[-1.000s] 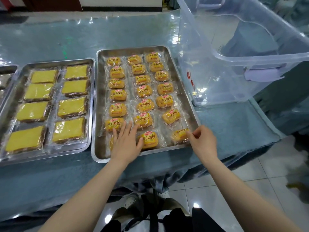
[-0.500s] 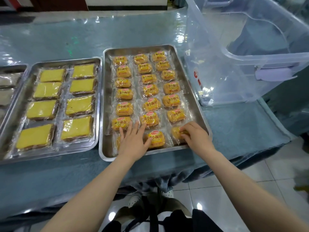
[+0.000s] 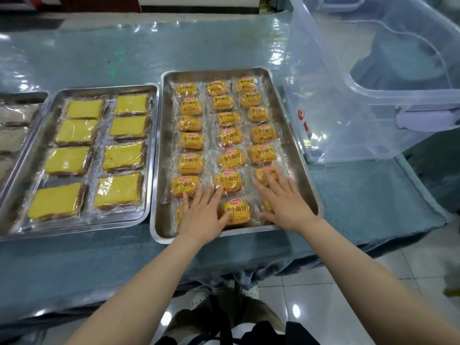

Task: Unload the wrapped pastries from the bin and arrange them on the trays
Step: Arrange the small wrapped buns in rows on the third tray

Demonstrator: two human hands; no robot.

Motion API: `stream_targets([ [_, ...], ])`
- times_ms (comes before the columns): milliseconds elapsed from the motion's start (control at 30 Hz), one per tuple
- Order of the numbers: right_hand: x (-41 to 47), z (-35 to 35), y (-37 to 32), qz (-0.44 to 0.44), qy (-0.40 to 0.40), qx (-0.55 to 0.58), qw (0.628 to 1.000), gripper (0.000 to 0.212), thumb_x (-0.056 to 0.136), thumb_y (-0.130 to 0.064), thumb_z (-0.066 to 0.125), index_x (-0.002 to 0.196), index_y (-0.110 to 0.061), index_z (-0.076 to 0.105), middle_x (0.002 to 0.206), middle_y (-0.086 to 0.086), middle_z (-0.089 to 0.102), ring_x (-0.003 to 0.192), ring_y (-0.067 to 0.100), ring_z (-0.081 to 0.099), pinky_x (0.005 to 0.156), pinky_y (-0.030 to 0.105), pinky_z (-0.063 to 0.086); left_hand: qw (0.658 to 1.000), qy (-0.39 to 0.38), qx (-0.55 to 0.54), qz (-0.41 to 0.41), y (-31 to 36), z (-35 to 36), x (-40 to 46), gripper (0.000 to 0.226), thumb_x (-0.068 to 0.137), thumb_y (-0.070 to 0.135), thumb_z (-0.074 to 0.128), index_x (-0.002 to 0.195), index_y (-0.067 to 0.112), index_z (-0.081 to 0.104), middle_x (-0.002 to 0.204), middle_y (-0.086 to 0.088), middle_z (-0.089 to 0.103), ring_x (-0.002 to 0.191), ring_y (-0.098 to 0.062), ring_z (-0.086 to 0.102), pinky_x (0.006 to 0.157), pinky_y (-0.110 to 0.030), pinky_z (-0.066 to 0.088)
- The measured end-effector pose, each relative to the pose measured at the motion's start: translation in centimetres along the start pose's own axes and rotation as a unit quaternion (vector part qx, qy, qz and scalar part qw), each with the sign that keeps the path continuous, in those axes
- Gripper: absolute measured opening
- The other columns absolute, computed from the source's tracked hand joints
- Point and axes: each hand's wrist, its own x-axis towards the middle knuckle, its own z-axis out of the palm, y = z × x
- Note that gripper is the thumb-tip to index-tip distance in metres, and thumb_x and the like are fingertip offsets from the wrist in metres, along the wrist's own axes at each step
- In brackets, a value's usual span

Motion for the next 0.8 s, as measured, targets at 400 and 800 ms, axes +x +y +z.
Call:
stream_targets([
  [400, 2.3, 0.6, 0.7, 0.023, -0.008, 0.015, 1.000, 0.092, 0.074, -0.085, 0.015, 0.148, -0.036, -0.008, 0.154, -0.001, -0.026, 0.138, 0.023, -0.033, 0.110, 0.054, -0.011, 0.999, -0.013, -0.034, 0.006, -0.3, -0.4, 0.2, 0.082, 0.086, 0.069, 0.033, 0.146, 0.038, -0.013, 0.152, 0.008, -0.015, 0.137, -0.014, -0.025, 0.106, -0.044, -0.020],
  [800, 2.5, 1.2, 2.4, 0.042, -0.047, 0.040, 0.997, 0.066, 0.098, -0.051, 0.016, 0.146, -0.023, -0.019, 0.153, 0.001, -0.027, 0.139, 0.024, -0.027, 0.113, 0.041, -0.006, 0.997, -0.026, 0.019, -0.072, -3.3, -1.9, 1.0, 0.104, 0.067, 0.086, 0.004, 0.142, 0.021, -0.027, 0.149, -0.008, -0.030, 0.136, -0.025, -0.027, 0.110, -0.041, -0.012],
])
